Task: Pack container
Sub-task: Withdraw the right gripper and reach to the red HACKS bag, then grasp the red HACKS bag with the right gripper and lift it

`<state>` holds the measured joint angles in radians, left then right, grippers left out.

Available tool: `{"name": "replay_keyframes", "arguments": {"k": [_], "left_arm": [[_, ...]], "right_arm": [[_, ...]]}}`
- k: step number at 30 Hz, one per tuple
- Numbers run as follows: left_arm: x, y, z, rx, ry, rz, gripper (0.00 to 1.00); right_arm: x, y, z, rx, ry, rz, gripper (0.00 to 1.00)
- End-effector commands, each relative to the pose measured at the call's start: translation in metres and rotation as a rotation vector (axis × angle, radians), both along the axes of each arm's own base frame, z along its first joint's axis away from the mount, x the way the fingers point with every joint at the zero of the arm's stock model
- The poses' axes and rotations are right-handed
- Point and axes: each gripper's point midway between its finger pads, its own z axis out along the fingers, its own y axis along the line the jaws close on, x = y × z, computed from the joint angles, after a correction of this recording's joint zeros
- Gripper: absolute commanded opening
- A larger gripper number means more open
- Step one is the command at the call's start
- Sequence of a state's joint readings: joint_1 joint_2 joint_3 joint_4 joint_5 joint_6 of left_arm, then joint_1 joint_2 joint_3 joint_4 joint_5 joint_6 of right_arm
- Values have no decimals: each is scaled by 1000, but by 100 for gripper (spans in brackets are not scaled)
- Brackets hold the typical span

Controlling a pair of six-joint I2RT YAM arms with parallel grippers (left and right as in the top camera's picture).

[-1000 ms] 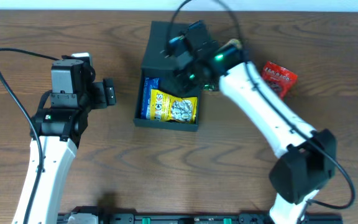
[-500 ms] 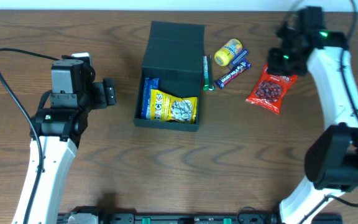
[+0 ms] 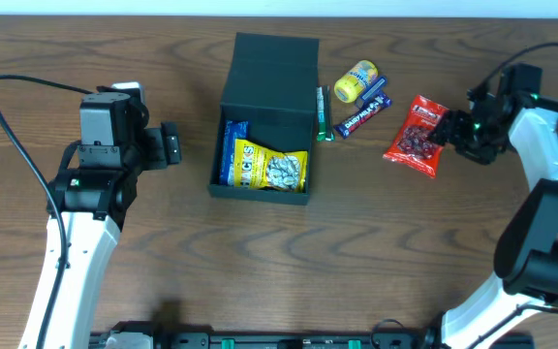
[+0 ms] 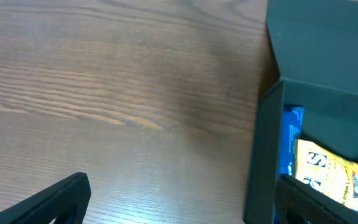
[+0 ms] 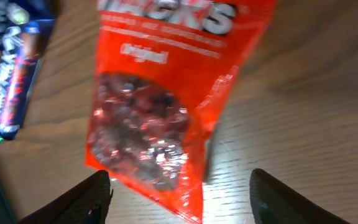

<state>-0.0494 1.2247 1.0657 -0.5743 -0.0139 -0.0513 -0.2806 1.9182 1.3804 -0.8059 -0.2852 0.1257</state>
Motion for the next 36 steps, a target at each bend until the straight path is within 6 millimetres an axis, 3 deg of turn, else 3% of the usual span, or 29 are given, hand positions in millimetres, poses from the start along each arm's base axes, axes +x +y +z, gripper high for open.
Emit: {"name": "replay_keyframes", "arguments": {"k": [1,9,19,24,27,32,36], "left_arm": [[4,-4,16,-22,-42,-19,95],[5,-4,17,-24,-46,-21,95],[6,-4,18,-24,-52,-21,95],[6,-4,18,-24,-53,-21,95],[6,-4,18,-24,-53,-21,95],[6,-4,18,-24,-53,-21,95],[7,-4,19,-24,-57,-21,95]], "right_arm": [[-5,2,-9,37,6,-66,73],[8,2,-24,74,-55,-169,80],[19,21,-50,162,-41,-178,79],[25,24,-49,178,-56,-180,31],[32,29,-39,221,-82,-165,1],[47,32,-2,241,-142,-97,2],[59,51,63,226,-262,116,1]]}}
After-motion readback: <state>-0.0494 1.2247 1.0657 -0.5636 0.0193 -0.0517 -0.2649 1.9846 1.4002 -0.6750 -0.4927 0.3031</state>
